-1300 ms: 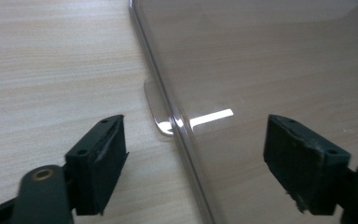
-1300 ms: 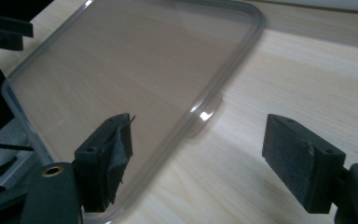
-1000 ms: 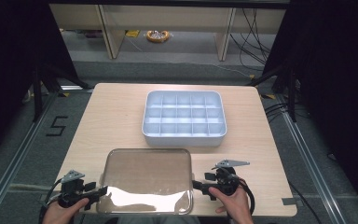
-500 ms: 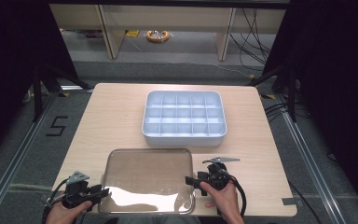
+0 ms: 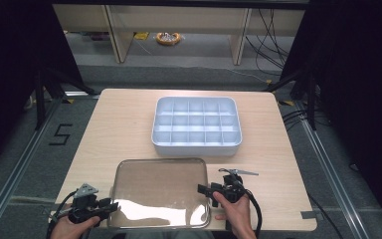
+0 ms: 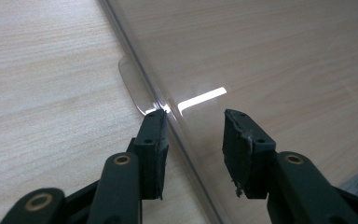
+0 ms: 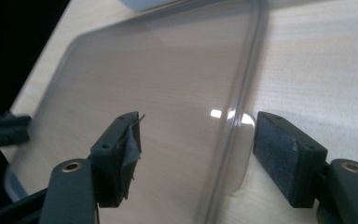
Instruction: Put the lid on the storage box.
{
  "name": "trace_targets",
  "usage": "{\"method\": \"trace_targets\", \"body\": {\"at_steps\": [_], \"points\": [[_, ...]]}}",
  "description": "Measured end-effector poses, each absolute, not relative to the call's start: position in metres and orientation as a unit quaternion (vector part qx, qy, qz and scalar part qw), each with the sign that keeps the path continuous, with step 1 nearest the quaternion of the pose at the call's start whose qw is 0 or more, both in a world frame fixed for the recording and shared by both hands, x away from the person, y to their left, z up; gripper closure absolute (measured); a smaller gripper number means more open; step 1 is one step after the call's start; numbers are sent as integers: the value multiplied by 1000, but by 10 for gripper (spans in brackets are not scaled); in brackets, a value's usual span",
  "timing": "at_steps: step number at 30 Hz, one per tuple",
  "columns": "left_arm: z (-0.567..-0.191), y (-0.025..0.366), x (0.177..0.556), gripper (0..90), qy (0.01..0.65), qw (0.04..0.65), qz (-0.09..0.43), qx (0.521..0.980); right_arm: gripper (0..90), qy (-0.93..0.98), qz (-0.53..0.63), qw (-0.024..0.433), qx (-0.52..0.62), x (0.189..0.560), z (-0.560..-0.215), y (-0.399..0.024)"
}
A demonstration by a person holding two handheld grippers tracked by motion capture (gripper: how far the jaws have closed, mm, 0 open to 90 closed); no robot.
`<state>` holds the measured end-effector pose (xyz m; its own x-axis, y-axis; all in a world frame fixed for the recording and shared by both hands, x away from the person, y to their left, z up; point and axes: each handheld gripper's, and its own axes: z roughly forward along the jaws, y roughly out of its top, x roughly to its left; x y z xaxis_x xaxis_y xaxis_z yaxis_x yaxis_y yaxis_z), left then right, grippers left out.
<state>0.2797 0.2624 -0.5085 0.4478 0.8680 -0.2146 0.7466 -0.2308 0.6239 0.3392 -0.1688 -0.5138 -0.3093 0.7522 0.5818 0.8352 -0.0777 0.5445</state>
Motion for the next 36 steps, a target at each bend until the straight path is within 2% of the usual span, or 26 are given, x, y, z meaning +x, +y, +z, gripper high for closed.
{"method": "trace_targets", "body": {"at_steps": [7, 11, 12, 13, 15, 24, 25, 29, 36], "points": [[-508, 265, 280, 566, 517, 337, 93, 781, 426, -634, -462, 83, -614, 332, -520, -175], [-508, 266, 280, 560, 516, 338, 87, 782, 547, -619, -476, 124, -613, 327, -526, -173], [-508, 267, 280, 555, 515, 337, 88, 783, 574, -644, -465, 102, -600, 325, -523, -171], [-508, 267, 280, 555, 514, 336, 88, 784, 574, -644, -465, 102, -600, 325, -523, -171], [-508, 268, 280, 532, 516, 338, 84, 783, 653, -655, -477, 88, -579, 323, -521, -174], [-509, 269, 280, 437, 521, 356, 67, 773, 693, -660, -512, 86, -543, 307, -507, -175], [-510, 269, 281, 374, 524, 360, 66, 770, 703, -663, -514, 84, -538, 307, -505, -175], [-509, 272, 282, 306, 537, 352, 69, 763, 719, -657, -522, 91, -536, 307, -503, -175], [-510, 277, 285, 270, 562, 372, 47, 737, 740, -660, -534, 89, -521, 309, -502, -177]]}}
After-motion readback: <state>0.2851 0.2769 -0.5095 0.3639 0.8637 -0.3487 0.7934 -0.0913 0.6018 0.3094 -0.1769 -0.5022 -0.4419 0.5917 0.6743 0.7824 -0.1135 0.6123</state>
